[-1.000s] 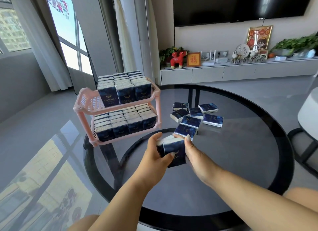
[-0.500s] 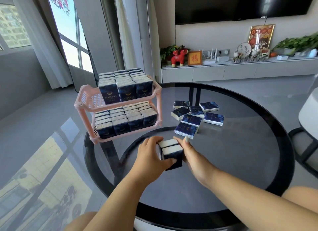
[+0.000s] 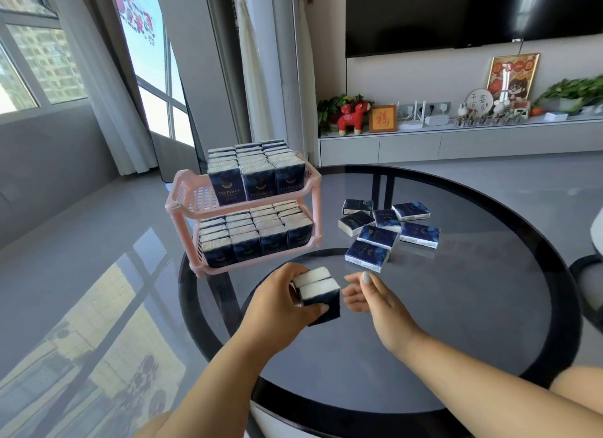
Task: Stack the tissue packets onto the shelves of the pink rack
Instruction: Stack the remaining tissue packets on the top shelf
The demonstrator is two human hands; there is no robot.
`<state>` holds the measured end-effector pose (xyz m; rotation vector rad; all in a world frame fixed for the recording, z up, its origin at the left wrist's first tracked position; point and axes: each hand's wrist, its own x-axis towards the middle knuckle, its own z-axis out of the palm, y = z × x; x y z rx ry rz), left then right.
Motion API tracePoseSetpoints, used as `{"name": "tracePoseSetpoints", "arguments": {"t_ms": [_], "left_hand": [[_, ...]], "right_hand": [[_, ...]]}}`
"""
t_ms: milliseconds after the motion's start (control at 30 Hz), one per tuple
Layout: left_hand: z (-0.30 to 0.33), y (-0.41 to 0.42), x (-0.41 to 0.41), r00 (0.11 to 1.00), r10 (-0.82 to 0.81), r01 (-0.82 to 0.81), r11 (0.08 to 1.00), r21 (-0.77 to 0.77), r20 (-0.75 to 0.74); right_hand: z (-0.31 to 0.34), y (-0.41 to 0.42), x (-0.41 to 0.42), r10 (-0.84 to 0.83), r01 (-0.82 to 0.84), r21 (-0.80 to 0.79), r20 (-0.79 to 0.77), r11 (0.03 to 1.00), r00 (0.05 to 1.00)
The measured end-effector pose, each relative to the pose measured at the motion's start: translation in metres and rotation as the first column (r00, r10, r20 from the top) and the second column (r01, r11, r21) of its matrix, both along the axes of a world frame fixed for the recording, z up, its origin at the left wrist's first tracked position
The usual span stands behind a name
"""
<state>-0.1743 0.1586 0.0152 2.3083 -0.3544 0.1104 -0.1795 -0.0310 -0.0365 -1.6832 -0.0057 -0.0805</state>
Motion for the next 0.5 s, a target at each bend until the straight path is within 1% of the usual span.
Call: {"name": "tracePoseSetpoints", "arguments": {"t_ms": [100, 233, 400, 500], "left_hand": [[0.022, 0.018, 0.006, 0.998, 0.066, -0.064, 0.997, -0.047, 0.025], [0.063, 0.047, 0.018, 0.984, 0.166, -0.153, 0.973, -0.175, 0.061], [0.121, 0.084, 0.043, 0.958, 0.247, -0.226, 0.963, -0.149, 0.143], [0.142, 0.098, 0.064, 0.944, 0.285, -0.27, 0.957, -0.107, 0.168]], "right_hand": [[-0.001, 0.003, -0.005, 0.01, -0.008, -0.057, 0.03, 0.998, 1.0], [0.001, 0.005, -0.009, 0.02, -0.014, -0.128, 0.044, 0.992, 0.999], [0.001, 0.004, -0.01, 0.007, 0.0, -0.193, 0.032, 0.981, 0.999], [0.001, 0.004, -0.01, 0.008, 0.0, -0.209, 0.034, 0.978, 0.999]]}}
